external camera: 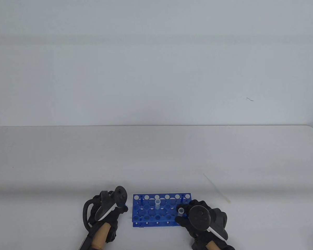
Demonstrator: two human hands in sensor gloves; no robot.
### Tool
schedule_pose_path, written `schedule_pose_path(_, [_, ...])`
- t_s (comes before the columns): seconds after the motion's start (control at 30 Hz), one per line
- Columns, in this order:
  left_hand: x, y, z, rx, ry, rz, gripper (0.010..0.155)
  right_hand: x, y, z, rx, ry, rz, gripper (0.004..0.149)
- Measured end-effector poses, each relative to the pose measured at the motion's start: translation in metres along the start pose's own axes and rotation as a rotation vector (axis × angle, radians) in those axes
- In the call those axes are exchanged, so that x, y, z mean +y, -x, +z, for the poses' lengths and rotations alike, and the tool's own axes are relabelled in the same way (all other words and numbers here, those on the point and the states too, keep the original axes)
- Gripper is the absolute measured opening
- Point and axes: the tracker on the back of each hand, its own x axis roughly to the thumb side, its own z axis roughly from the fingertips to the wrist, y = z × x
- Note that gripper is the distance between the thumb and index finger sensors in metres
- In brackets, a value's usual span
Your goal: Press a plastic transfer pipette bulb to move liquid between test tubes
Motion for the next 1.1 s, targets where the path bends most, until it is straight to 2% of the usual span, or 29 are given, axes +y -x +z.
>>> schedule_pose_path(0.1, [0.004,0.003,0.002,0.001,0.041,0.024,0.073,0.0,0.0,0.0,0.0,0.0,0.0,0.049])
schedule_pose_path(0.17, [0.012,0.006,0.004,0.002,0.031,0.068,0.076,0.0,0.0,0.0,0.0,0.0,0.0,0.049])
schedule_pose_path(0.27, [0.035,0.013,0.012,-0.003,-0.051,0.191,0.077,0.0,0.0,0.0,0.0,0.0,0.0,0.049])
schedule_pose_path(0.4, [0.07,0.017,0.031,-0.075,-0.152,0.333,0.081,0.0,0.0,0.0,-0.001,-0.002,-0.001,0.049])
schedule_pose_path(0.57, [0.085,0.017,0.055,-0.209,-0.251,0.627,0.096,0.0,0.0,0.0,-0.003,-0.003,0.001,0.049])
schedule_pose_path(0.73, [0.068,0.029,0.057,-0.27,-0.268,0.931,0.1,0.0,0.0,0.0,-0.003,-0.005,0.002,0.049])
schedule_pose_path(0.83, [0.052,0.036,0.047,-0.364,-0.199,1.12,0.102,0.0,0.0,0.001,-0.005,-0.016,0.004,0.05])
schedule_pose_path(0.9, [0.044,0.04,0.043,-0.347,-0.176,1.217,0.103,-0.002,0.0,0.001,-0.023,-0.025,0.011,0.051])
schedule_pose_path(1.03, [0.038,0.042,0.041,-0.322,-0.191,1.23,0.102,-0.01,0.002,0.001,-0.066,-0.088,0.011,0.062])
schedule_pose_path(1.1, [0.039,0.041,0.042,-0.335,-0.192,1.229,0.102,-0.025,0.006,0.001,-0.054,-0.186,-0.01,0.068])
